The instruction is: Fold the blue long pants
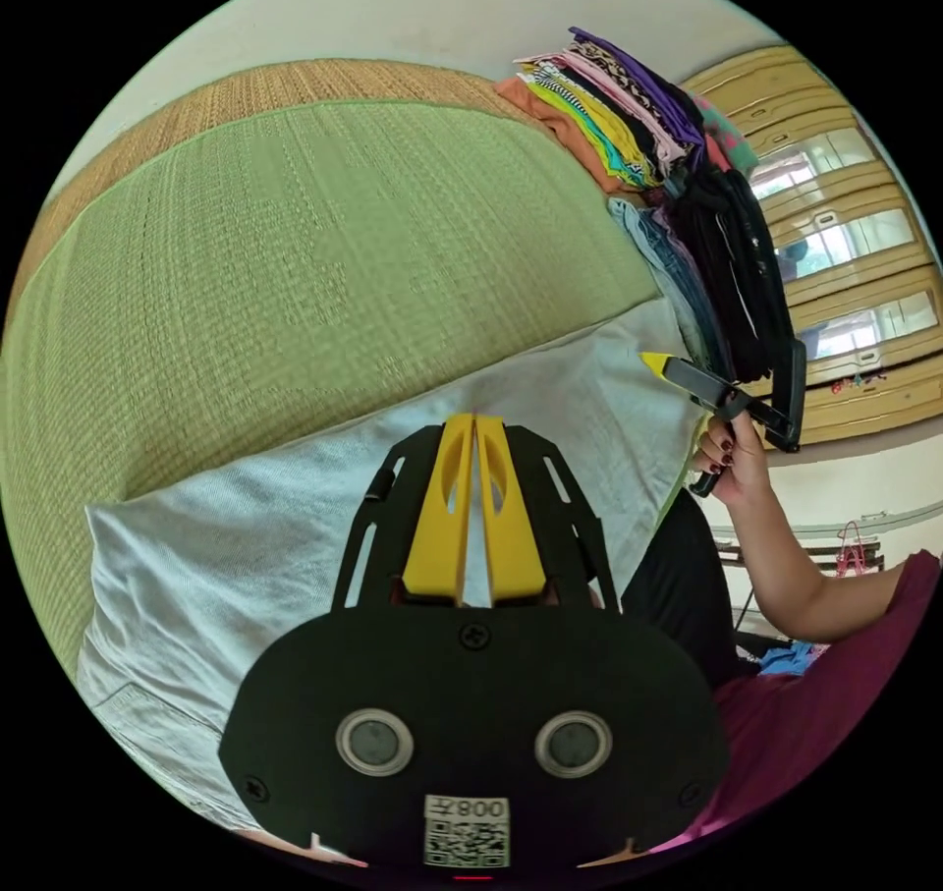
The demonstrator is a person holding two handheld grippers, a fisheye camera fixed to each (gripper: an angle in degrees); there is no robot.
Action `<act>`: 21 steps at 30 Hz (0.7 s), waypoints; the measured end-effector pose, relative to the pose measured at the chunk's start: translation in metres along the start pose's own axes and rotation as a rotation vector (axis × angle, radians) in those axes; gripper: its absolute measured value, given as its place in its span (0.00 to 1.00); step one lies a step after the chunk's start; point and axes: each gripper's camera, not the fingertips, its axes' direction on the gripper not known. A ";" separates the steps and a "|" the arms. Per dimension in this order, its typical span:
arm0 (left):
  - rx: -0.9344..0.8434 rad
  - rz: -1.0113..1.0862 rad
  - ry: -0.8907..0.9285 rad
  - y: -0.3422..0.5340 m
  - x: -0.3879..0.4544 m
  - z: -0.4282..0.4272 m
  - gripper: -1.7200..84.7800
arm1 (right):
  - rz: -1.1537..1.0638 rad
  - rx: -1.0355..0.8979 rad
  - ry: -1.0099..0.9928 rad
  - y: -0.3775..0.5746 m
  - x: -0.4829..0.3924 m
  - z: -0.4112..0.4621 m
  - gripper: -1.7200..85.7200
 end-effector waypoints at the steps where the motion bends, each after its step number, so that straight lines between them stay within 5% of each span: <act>1: 0.011 0.026 0.020 -0.003 0.012 0.008 0.02 | 0.010 0.013 -0.001 0.005 0.007 -0.006 0.02; 10: -0.115 0.129 -0.026 -0.067 0.096 0.129 0.02 | 0.178 0.108 0.086 0.087 0.104 -0.061 0.02; 12: -0.109 0.100 -0.022 -0.070 0.104 0.140 0.02 | 0.200 0.119 -0.022 0.103 0.129 -0.064 0.02; 21: -0.074 0.246 0.112 -0.112 0.199 0.202 0.06 | 0.281 0.289 0.052 0.147 0.177 -0.113 0.06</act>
